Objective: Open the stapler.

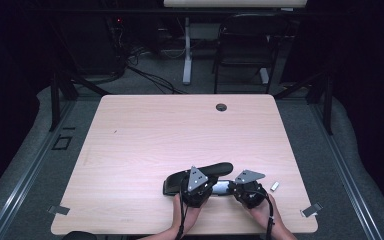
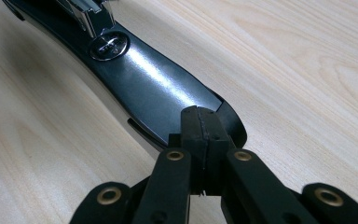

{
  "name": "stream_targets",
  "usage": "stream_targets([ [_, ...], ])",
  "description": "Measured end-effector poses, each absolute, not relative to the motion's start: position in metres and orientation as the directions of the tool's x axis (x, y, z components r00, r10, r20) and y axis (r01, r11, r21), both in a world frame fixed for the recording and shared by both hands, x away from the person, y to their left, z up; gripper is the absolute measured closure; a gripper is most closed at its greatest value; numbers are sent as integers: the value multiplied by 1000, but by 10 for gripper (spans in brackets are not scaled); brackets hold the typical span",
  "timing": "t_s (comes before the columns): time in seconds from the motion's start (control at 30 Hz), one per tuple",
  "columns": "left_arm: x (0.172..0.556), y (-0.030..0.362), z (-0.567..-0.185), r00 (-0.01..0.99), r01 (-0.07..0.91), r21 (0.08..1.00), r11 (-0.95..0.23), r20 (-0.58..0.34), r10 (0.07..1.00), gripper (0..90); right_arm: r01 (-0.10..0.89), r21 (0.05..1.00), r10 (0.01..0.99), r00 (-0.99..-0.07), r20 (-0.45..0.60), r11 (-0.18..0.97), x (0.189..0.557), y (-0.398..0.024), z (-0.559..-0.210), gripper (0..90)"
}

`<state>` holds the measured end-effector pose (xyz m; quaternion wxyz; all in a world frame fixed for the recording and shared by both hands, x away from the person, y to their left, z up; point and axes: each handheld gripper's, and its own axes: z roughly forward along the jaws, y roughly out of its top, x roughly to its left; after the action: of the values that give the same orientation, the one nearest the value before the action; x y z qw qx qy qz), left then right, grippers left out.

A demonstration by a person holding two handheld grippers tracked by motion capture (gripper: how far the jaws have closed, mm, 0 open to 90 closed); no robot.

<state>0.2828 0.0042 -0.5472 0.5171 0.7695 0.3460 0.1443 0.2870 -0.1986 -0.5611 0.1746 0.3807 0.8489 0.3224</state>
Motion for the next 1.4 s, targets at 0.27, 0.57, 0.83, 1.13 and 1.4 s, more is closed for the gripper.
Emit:
stream_targets([
  [0.27,282,6,-543,722,366,901,-232,-118,681,900,528,681,753,-656,-51,507,287,-200,-561,900],
  [0.57,282,8,-539,723,357,906,-227,-114,682,900,529,681,754,-654,-54,507,286,-199,-561,900],
  [0.83,281,11,-530,729,323,919,-226,-89,679,900,528,675,749,-660,-57,516,287,-199,-561,900],
  [1.13,281,13,-528,727,316,923,-220,-87,681,900,524,672,749,-659,-70,523,286,-198,-560,900],
  [1.4,281,16,-525,724,316,925,-212,-90,684,900,525,666,747,-660,-74,530,286,-197,-560,900],
])
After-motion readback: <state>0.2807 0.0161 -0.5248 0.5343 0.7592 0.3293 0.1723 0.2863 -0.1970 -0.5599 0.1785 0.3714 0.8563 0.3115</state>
